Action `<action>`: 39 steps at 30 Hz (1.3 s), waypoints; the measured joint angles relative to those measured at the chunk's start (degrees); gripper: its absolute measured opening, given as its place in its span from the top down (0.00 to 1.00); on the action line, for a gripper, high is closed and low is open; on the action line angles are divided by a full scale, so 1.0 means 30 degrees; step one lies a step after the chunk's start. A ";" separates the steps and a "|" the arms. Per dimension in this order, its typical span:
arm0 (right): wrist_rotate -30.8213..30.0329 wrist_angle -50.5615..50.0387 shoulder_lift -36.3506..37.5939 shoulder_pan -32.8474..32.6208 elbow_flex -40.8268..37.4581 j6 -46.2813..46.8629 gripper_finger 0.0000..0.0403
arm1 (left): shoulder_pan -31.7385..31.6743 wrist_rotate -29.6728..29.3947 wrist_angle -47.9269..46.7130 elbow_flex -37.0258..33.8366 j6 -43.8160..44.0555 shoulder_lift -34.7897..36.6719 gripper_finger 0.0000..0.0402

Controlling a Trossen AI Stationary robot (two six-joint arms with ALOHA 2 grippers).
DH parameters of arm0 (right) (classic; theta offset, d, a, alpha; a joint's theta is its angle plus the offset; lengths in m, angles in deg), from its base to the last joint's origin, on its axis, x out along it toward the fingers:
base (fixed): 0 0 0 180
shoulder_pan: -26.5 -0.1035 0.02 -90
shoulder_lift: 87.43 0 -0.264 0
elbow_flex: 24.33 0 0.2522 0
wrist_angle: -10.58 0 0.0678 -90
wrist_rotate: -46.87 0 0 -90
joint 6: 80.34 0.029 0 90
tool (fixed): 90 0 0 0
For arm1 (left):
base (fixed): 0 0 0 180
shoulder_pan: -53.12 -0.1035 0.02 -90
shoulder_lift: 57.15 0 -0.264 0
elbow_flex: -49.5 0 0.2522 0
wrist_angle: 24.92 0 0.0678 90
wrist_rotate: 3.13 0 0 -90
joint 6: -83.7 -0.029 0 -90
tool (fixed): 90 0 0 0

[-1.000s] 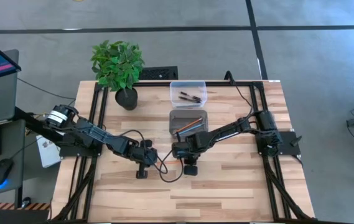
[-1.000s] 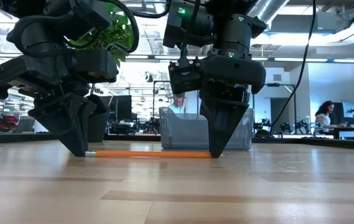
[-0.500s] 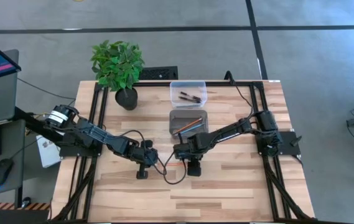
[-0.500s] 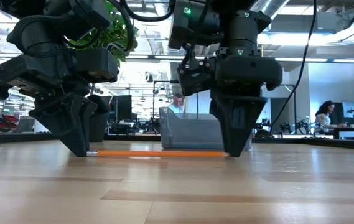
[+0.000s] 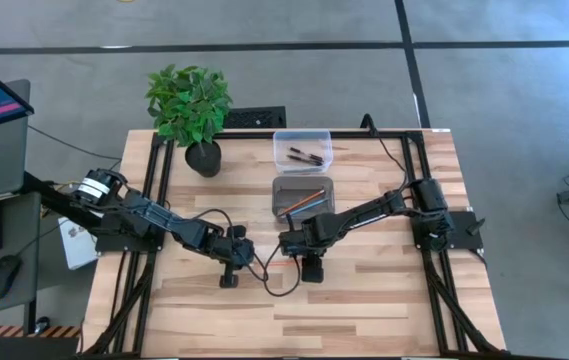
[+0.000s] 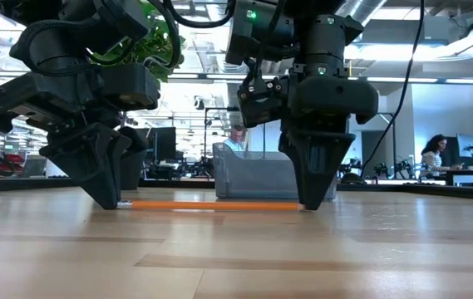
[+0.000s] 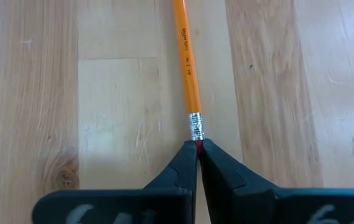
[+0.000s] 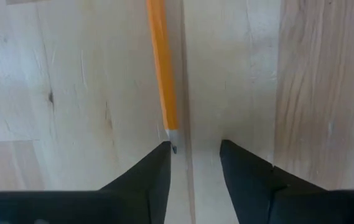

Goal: Sort pens & pencils
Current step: Put the orange pencil into the black bin

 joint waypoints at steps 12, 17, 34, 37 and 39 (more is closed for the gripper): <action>0.0176 0.0265 0.0007 -0.0068 -0.0007 -0.0039 0.64 | 0.0000 0.0100 0.0526 -0.0044 0.0209 -0.0073 1.00; 0.0404 0.0472 0.0007 -0.0320 -0.0007 -0.0191 0.64 | 0.0000 -0.0027 0.0573 -0.0044 0.0441 -0.0087 1.00; 0.1023 0.1835 -0.0743 -0.0801 0.0146 -0.0015 0.70 | 0.0015 -0.0397 0.1326 -0.0117 0.1425 -0.0175 1.00; 0.0919 0.1848 -0.0743 -0.0801 0.0146 -0.0044 0.74 | 0.0015 -0.0425 0.1352 -0.0117 0.1482 -0.0182 1.00; 0.0819 0.1851 -0.0743 -0.0801 0.0138 -0.0068 0.78 | 0.0015 -0.0443 0.1379 -0.0117 0.1487 -0.0182 1.00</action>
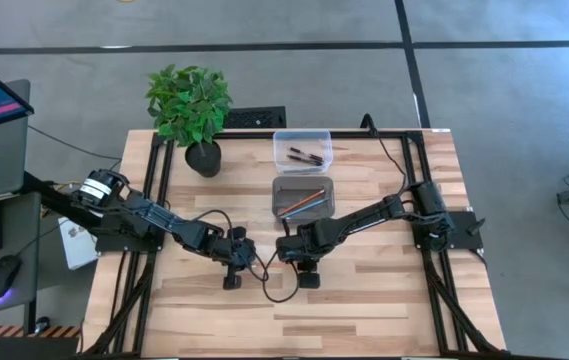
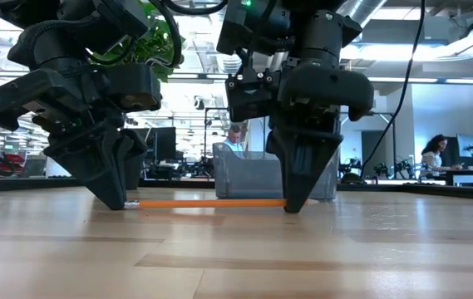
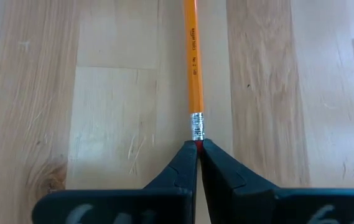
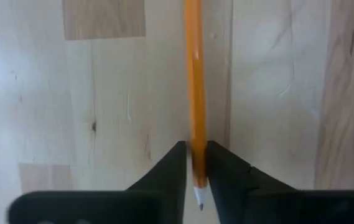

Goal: Sort pens & pencils
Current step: Put the orange pencil into the black bin

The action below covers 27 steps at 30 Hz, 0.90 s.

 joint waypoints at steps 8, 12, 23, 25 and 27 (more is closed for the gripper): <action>-0.0885 -0.0063 -0.0007 -0.0015 -0.0015 -0.0275 0.90 | 0.0026 -0.0940 0.0240 -0.0036 0.0091 -0.0018 1.00; -0.0968 -0.0117 -0.0007 -0.0015 -0.0015 -0.0213 0.90 | 0.0025 -0.1118 0.0331 -0.0044 0.0226 -0.0029 0.97; -0.2352 -0.1904 -0.0217 -0.0098 0.1360 -0.0071 0.90 | -0.0032 0.0822 -0.0597 -0.0138 -0.0643 0.1425 0.91; -0.2410 -0.2004 -0.0226 -0.0087 0.1486 -0.0049 0.90 | 0.0034 0.1281 -0.1634 -0.0204 -0.0536 0.2171 0.92; -0.2461 -0.2116 -0.0240 -0.0087 0.1574 0.0061 0.90 | 0.0043 0.1307 -0.2278 -0.0151 -0.0279 0.2873 0.92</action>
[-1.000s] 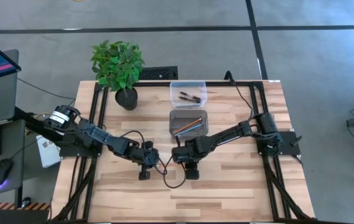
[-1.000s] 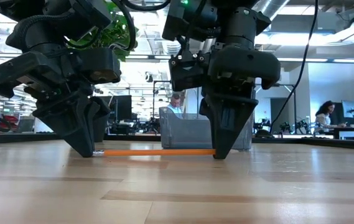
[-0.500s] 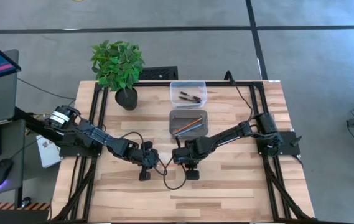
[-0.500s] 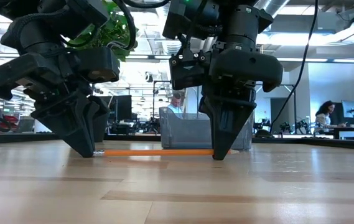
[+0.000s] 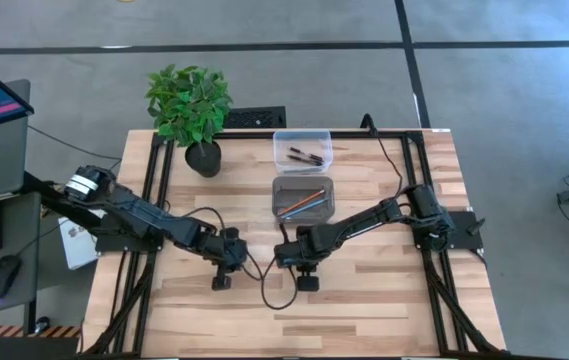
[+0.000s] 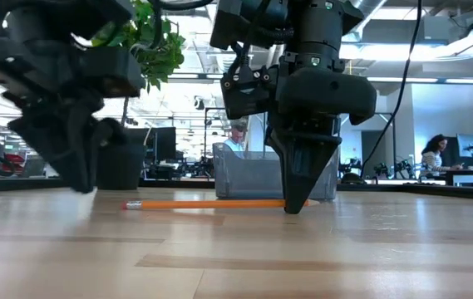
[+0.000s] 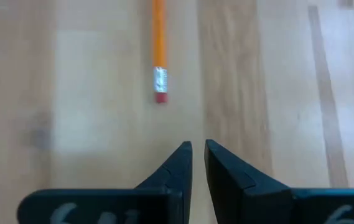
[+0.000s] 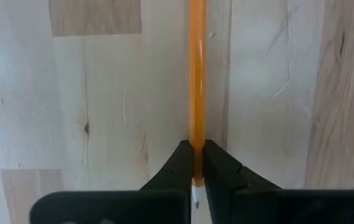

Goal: Sort pens & pencils
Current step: Put the orange pencil into the black bin

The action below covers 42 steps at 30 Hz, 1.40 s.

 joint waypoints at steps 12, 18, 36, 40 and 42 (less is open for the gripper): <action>-0.1681 -0.0330 0.0635 -0.0285 -0.0113 0.0777 0.90 | 0.1016 -0.1198 -0.0776 0.0055 0.0448 0.1716 0.92; -0.3016 -0.0283 0.1575 -0.0423 -0.0050 0.1335 0.90 | 0.1392 -0.2439 -0.0890 0.0071 0.0538 0.1724 0.92; -1.1886 -0.2338 0.8015 -0.1868 -0.0337 0.2476 0.89 | 0.1040 -0.7778 0.1846 0.0108 -0.2799 0.1775 0.92; -1.2873 -0.2088 0.9708 -0.1916 -0.1643 0.2513 0.89 | 0.0698 -0.7926 0.3686 0.0115 -0.4571 0.1782 0.92; -1.3194 -0.1418 1.0504 -0.1903 -0.2529 0.2508 0.89 | 0.0579 -0.7965 0.4732 0.0129 -0.5336 0.1782 0.92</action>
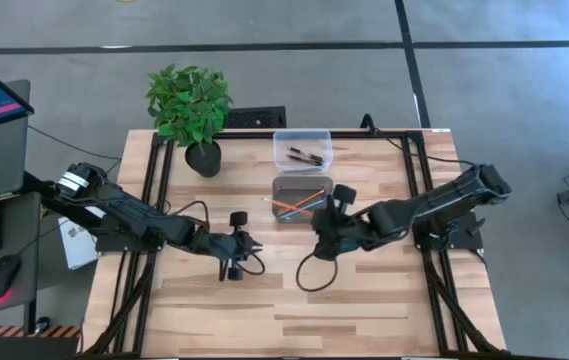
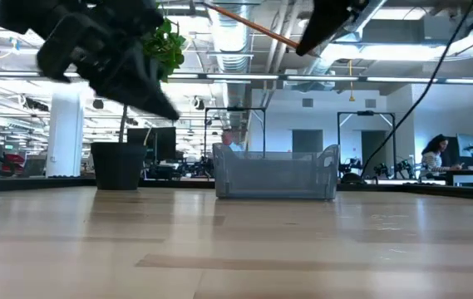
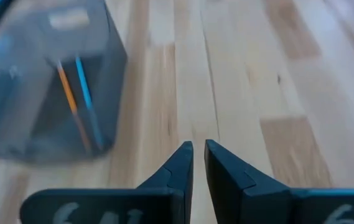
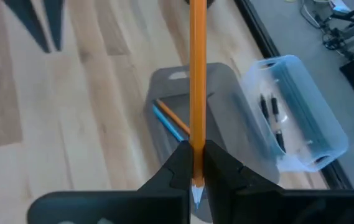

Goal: Sort pens & pencils
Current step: Put the orange pencil into the black bin

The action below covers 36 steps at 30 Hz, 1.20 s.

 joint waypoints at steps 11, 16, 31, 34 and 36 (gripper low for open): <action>-0.0396 0.7479 0.4303 0.0801 -0.6868 -0.2267 0.89 | -0.1813 -0.1752 0.5170 0.0000 -0.3221 0.0007 0.92; 0.0081 1.4578 0.5638 0.1195 -1.0268 -0.4985 0.88 | -0.3400 -0.0753 0.7542 0.0000 -0.3209 0.0007 0.92; 0.3940 3.0445 0.4843 0.3182 -1.7845 -0.7763 0.88 | -0.5605 0.1238 1.0477 0.0000 -0.3785 0.0007 0.90; 0.4671 3.1530 0.4177 0.3820 -1.7838 -0.7601 0.88 | -0.5843 0.2243 1.0496 0.0000 -0.3516 0.0007 0.89; 0.4997 3.1530 0.3689 0.4087 -1.7914 -0.7659 0.88 | -0.5980 0.2707 1.0530 -0.0006 -0.2852 0.0007 0.87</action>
